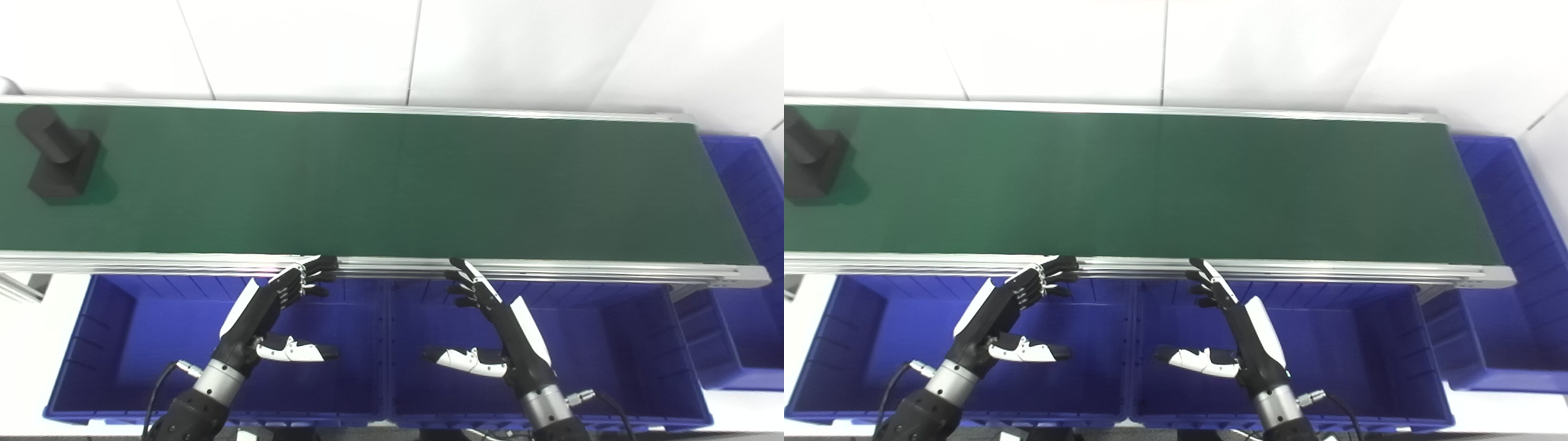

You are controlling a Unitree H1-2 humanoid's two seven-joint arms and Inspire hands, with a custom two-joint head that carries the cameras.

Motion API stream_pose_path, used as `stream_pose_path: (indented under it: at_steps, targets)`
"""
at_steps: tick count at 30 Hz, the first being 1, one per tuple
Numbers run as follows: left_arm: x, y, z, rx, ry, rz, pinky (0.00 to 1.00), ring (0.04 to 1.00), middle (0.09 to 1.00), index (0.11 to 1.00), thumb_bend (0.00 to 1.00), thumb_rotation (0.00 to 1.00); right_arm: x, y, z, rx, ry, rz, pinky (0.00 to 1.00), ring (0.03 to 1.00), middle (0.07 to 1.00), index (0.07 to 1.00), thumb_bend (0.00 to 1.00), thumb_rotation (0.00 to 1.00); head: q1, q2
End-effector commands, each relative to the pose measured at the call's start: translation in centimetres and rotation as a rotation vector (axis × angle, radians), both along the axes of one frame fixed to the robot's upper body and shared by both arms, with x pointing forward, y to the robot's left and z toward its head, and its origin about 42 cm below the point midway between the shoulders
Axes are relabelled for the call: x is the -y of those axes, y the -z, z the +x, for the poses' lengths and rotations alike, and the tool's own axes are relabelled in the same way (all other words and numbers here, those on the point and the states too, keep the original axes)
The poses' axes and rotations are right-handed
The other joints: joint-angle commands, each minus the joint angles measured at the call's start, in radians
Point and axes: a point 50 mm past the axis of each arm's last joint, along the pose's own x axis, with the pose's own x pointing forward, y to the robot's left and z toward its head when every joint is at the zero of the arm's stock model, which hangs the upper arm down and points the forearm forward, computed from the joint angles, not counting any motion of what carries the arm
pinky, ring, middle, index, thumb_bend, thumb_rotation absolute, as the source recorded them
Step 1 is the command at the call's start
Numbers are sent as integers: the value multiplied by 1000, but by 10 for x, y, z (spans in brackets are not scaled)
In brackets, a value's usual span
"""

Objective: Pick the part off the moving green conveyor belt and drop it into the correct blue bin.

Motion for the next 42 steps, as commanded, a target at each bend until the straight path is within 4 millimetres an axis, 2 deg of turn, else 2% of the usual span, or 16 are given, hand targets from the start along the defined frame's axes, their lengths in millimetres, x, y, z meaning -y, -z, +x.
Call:
stream_pose_path:
  at_steps: [1, 2, 7, 11, 20, 22, 28, 32, 34, 36, 40, 42]
  targets:
    - [7, -9, 6, 67, 9, -26, 696, 789, 833, 819, 913, 237, 5, -6, 0, 38, 9, 9, 749, 819, 869, 938, 763, 392, 2, 1]
    - [10, -8, 5, 64, 9, -30, 696, 789, 833, 819, 912, 236, 7, -6, 0, 41, 8, 10, 749, 819, 868, 938, 761, 388, 45, -18]
    - [23, -2, 5, 52, 11, -24, 683, 780, 823, 817, 918, 244, 15, -7, -2, 49, 8, 17, 750, 808, 862, 939, 714, 263, 136, -70]
    - [31, 2, 5, 44, 8, -19, 680, 779, 822, 818, 917, 234, 20, -5, -2, 46, 9, 15, 746, 804, 857, 936, 705, 244, 166, -102]
    - [38, 6, 5, 44, -1, 6, 667, 767, 812, 806, 926, 236, 25, 4, -2, 54, 18, 35, 754, 814, 869, 942, 720, 250, 162, -139]
    - [39, 8, 5, 38, 1, 8, 672, 770, 814, 808, 927, 238, 26, 5, -2, 63, 25, 44, 751, 811, 865, 939, 724, 244, 152, -167]
    - [42, 12, 6, 33, 6, 27, 668, 761, 810, 805, 932, 250, 28, 4, -3, 130, 54, 48, 711, 791, 855, 922, 733, 226, 157, -213]
    - [42, 16, 8, 24, 5, 34, 658, 753, 807, 793, 951, 245, 27, -10, -1, 202, 80, 76, 682, 759, 809, 905, 749, 129, 159, -230]
    - [43, 17, 9, 26, 1, 41, 656, 752, 806, 791, 956, 244, 25, -18, 2, 241, 73, 84, 676, 754, 803, 903, 748, 140, 158, -234]
    - [43, 17, 10, 32, -1, 51, 645, 745, 799, 790, 959, 247, 23, -31, 9, 288, 63, 96, 681, 775, 839, 912, 747, 204, 158, -234]
    - [44, 18, 11, 34, 5, 55, 658, 750, 796, 786, 953, 239, 19, -60, 25, 405, 51, 97, 618, 712, 795, 884, 807, 268, 159, -234]
    - [45, 18, 12, 36, 7, 58, 664, 753, 796, 785, 953, 241, 16, -75, 32, 441, 31, 116, 612, 709, 796, 885, 809, 270, 160, -234]
